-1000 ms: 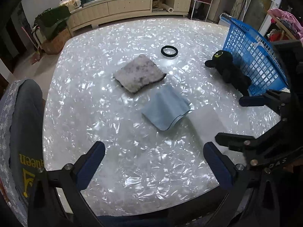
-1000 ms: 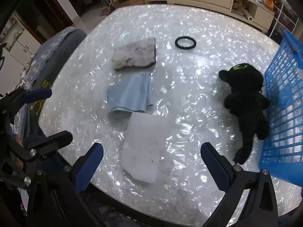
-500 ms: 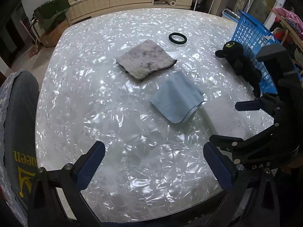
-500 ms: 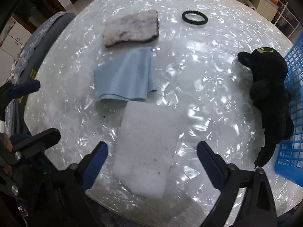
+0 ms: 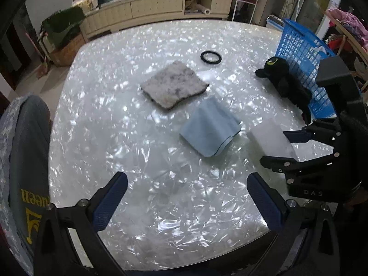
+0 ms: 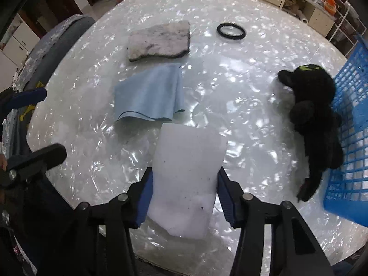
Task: Organize soft objects
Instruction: 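Carry the white pad into the basket with the right gripper while the left gripper grasps the light blue cloth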
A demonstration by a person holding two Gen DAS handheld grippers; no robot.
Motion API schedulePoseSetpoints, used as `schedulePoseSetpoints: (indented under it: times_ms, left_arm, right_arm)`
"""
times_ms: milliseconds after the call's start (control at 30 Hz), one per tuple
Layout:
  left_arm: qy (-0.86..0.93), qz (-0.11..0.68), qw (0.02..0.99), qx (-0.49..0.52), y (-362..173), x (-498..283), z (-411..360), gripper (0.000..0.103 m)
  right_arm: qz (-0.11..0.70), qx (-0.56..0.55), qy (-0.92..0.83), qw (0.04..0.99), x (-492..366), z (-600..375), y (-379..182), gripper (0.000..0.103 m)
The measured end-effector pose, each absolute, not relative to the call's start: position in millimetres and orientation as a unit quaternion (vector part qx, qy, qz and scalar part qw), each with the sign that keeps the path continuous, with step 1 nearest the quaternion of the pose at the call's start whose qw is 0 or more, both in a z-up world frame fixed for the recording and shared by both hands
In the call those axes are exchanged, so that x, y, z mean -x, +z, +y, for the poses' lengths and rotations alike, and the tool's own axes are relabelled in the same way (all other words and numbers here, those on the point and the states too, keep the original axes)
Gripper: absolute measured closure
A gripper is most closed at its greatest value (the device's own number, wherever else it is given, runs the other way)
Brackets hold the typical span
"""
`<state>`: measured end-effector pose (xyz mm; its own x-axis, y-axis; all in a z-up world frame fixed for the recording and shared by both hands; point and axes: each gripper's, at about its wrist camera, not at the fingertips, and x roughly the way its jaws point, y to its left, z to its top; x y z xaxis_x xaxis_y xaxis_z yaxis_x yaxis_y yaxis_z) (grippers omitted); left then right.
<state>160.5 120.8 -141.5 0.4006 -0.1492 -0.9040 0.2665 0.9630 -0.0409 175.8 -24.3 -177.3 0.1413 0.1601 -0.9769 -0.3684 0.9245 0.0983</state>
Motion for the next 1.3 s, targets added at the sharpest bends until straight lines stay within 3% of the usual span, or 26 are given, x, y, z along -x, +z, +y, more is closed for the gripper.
schedulePoseSetpoints:
  times_ms: [633,1033,1300]
  left_arm:
    - [-0.182,0.524,0.827,-0.087,-118,-201,98,0.000]
    - [-0.226,0.552,0.796,-0.106,-150,-243,88,0.000]
    - [-0.265,0.566,0.771,-0.121,-174,-266,78,0.003]
  right_arm:
    - [0.571,0.070,0.174,0.799,-175,-109,-91,0.053]
    - [0.527,0.028,0.136,0.838,-194,-182,-30,0.052]
    - [0.525,0.009,0.086,0.847,-201,-233,-23,0.052]
